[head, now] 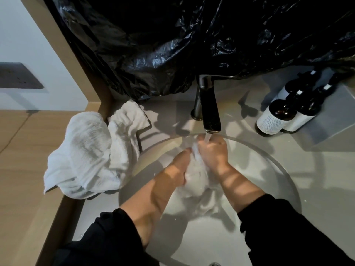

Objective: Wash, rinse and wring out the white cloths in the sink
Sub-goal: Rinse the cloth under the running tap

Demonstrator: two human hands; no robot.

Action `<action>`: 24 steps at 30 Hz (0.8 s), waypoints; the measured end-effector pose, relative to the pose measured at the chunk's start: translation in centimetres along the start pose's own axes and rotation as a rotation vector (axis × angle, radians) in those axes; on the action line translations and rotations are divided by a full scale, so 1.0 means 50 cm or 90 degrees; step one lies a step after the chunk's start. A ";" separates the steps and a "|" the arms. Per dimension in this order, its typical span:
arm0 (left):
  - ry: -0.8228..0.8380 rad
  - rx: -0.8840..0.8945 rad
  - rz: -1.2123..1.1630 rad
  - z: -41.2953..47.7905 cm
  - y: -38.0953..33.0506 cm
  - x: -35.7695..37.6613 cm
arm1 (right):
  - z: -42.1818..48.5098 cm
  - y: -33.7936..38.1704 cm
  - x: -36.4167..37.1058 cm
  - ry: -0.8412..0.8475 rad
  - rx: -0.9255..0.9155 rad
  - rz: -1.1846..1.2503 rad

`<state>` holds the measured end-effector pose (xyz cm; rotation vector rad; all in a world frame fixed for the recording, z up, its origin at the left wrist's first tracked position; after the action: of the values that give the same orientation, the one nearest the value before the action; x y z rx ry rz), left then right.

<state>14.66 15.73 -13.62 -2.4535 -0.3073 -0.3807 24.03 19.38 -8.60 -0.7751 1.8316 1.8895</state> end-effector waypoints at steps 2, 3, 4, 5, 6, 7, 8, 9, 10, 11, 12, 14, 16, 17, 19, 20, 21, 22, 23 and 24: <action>-0.007 -0.024 0.009 -0.001 0.008 -0.014 | 0.035 -0.018 0.005 0.066 0.068 0.029; -0.027 -0.046 0.036 -0.010 0.010 -0.020 | 0.049 -0.034 0.014 0.094 0.107 0.068; 0.006 -0.049 0.065 0.004 0.018 -0.040 | 0.059 -0.051 0.023 0.112 0.166 0.128; 0.019 -0.037 0.087 -0.003 0.022 -0.047 | 0.061 -0.063 0.026 0.129 0.234 0.186; 0.063 0.005 0.100 -0.004 0.030 -0.056 | 0.056 -0.069 0.023 0.139 0.279 0.241; 0.082 0.057 0.126 -0.013 0.036 -0.057 | 0.053 -0.078 0.021 0.150 0.302 0.293; 0.067 0.117 0.161 -0.007 0.042 -0.061 | 0.051 -0.079 0.018 0.159 0.306 0.340; 0.049 0.151 0.168 -0.009 0.041 -0.061 | 0.050 -0.084 0.017 0.145 0.312 0.381; 0.055 0.163 0.143 0.008 0.044 -0.065 | 0.046 -0.087 0.014 0.132 0.318 0.393; 0.064 0.162 0.114 0.018 0.044 -0.067 | 0.041 -0.089 0.014 0.119 0.339 0.407; 0.092 0.166 0.051 0.027 0.041 -0.068 | 0.033 -0.089 0.012 0.108 0.369 0.420; 0.094 0.141 -0.081 0.031 0.033 -0.071 | 0.013 -0.102 0.005 0.115 0.396 0.451; 0.093 0.124 -0.156 0.040 0.025 -0.075 | -0.011 -0.114 -0.005 0.164 0.329 0.511; 0.108 0.126 -0.168 0.043 0.020 -0.072 | -0.026 -0.117 -0.009 0.200 0.274 0.543; 0.145 0.122 -0.173 0.041 0.007 -0.056 | -0.047 -0.125 -0.007 0.294 0.179 0.458; 0.165 0.101 -0.196 0.042 0.006 -0.048 | -0.048 -0.141 -0.005 0.298 0.157 0.395; 0.185 0.083 -0.228 0.036 0.004 -0.038 | -0.047 -0.144 -0.011 0.272 0.164 0.386; 0.182 0.045 -0.240 0.035 0.003 -0.041 | -0.043 -0.148 -0.023 0.235 0.184 0.407; 0.161 0.002 -0.262 0.030 0.005 -0.047 | -0.041 -0.146 -0.042 0.198 0.196 0.432; 0.148 -0.037 -0.243 0.025 0.009 -0.052 | -0.037 -0.149 -0.062 0.165 0.202 0.470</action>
<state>12.61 15.84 -15.69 -2.3708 -0.6743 -0.8408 31.33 18.31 -12.37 -0.2454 2.7736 1.8520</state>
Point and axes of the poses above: each hand's wrist, its own z-axis towards the middle knuckle, its own x-axis out of the palm, y = z × x, the point moved 1 cm from there along z, towards the middle knuckle, and after that the axes turned 12 degrees about -x, right-handed, at the moved point
